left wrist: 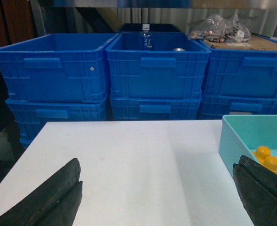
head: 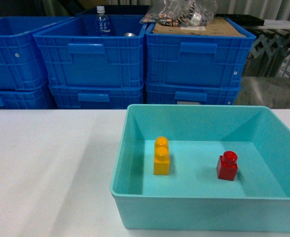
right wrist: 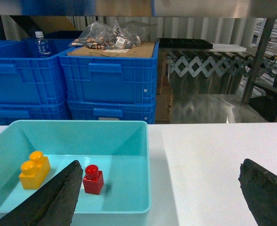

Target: Pick red block from blue box to shelf

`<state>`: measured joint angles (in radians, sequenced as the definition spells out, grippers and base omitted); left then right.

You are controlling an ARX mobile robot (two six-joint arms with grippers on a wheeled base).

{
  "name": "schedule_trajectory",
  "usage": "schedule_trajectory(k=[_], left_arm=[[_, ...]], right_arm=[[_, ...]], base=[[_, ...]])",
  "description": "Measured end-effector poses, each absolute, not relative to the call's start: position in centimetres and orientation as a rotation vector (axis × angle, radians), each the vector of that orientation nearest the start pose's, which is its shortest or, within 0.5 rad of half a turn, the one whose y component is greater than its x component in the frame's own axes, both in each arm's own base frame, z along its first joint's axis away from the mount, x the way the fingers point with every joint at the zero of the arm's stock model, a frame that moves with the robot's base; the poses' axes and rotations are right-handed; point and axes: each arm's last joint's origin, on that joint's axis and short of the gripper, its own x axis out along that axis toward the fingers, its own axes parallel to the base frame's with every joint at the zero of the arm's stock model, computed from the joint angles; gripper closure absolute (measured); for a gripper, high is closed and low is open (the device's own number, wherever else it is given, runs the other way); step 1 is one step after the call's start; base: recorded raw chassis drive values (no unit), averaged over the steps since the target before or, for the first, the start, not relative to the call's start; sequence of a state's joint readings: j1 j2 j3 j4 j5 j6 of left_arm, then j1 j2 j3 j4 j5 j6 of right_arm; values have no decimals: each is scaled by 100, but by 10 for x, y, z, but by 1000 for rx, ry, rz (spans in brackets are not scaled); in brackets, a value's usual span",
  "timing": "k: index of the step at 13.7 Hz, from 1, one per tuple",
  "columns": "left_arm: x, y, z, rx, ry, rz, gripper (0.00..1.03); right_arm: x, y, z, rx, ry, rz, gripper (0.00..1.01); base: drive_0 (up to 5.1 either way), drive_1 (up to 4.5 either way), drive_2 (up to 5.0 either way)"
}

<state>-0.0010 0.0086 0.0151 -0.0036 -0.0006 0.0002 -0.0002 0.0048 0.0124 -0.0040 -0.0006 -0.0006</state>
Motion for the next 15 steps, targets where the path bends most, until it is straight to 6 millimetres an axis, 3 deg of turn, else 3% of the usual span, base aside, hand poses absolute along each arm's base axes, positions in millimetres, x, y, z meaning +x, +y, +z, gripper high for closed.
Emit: schedule_trajectory(k=[2, 3, 5, 7, 11, 13, 15], left_arm=[[97, 0, 168, 0, -3, 0, 5], [97, 0, 168, 1, -3, 0, 5], [97, 0, 168, 0, -3, 0, 5], [97, 0, 168, 0, -3, 0, 5], [97, 0, 168, 0, -3, 0, 5], [97, 0, 168, 0, -3, 0, 5], [97, 0, 168, 0, -3, 0, 5]], right_arm=[[97, 0, 167, -1, -2, 1, 3], [99, -1, 163, -50, 172, 116, 3], [120, 8, 170, -103, 253, 280, 3], [158, 21, 187, -110, 294, 311, 3], [237, 59, 177, -58, 473, 324, 3], [285, 74, 147, -24, 609, 283, 3], [302, 80, 130, -29, 679, 261, 3]], base=[[0, 0, 0], [0, 0, 0], [0, 0, 0], [0, 0, 0], [0, 0, 0], [0, 0, 0], [0, 0, 0]])
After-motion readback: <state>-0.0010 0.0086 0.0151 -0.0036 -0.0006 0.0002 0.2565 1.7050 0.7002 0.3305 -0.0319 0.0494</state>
